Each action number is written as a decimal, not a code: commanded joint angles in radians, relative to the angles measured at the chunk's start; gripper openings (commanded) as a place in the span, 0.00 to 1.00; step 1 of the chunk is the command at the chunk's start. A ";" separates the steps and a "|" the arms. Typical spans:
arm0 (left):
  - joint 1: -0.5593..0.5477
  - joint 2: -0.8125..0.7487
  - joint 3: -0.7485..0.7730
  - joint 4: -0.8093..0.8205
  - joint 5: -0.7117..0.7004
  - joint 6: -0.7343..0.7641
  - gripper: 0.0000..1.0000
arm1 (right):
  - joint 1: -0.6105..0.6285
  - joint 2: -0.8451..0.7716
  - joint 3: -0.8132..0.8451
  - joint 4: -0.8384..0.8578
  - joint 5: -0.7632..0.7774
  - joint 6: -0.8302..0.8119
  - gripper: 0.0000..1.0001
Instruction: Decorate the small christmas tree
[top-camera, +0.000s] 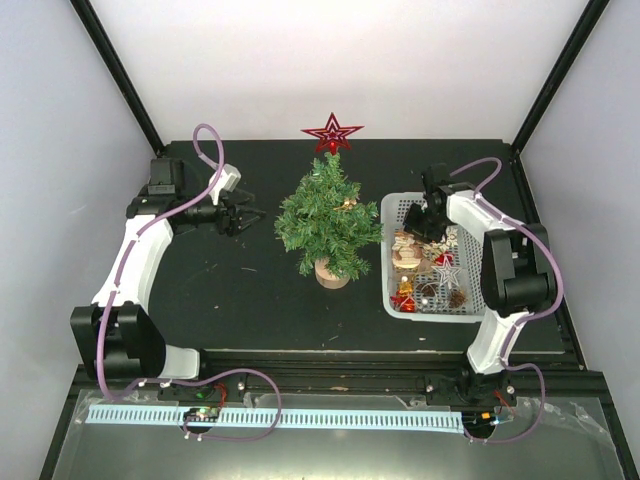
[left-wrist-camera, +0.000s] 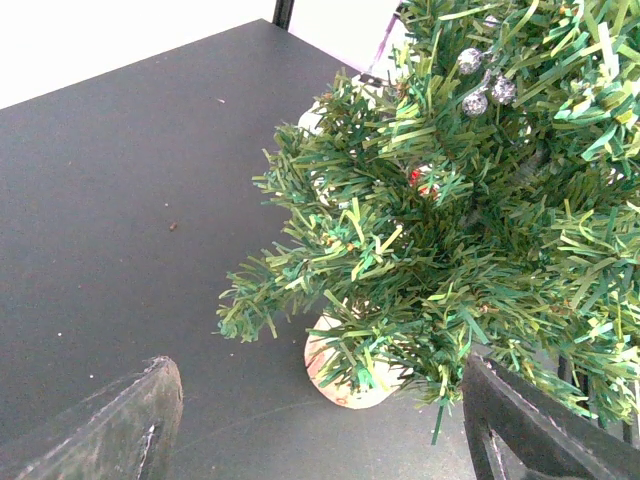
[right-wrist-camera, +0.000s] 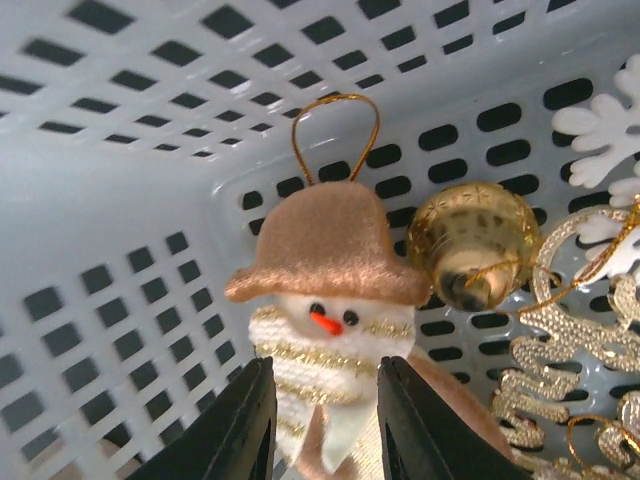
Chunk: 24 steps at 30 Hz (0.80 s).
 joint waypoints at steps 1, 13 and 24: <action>0.006 0.009 0.008 0.015 0.032 -0.014 0.77 | -0.011 0.033 0.022 0.009 -0.002 -0.016 0.30; 0.005 0.012 0.018 -0.008 0.039 -0.001 0.78 | -0.011 0.019 -0.031 0.046 -0.044 -0.024 0.01; 0.007 -0.063 0.068 -0.068 0.006 0.019 0.78 | -0.012 -0.212 -0.059 -0.019 0.045 -0.059 0.01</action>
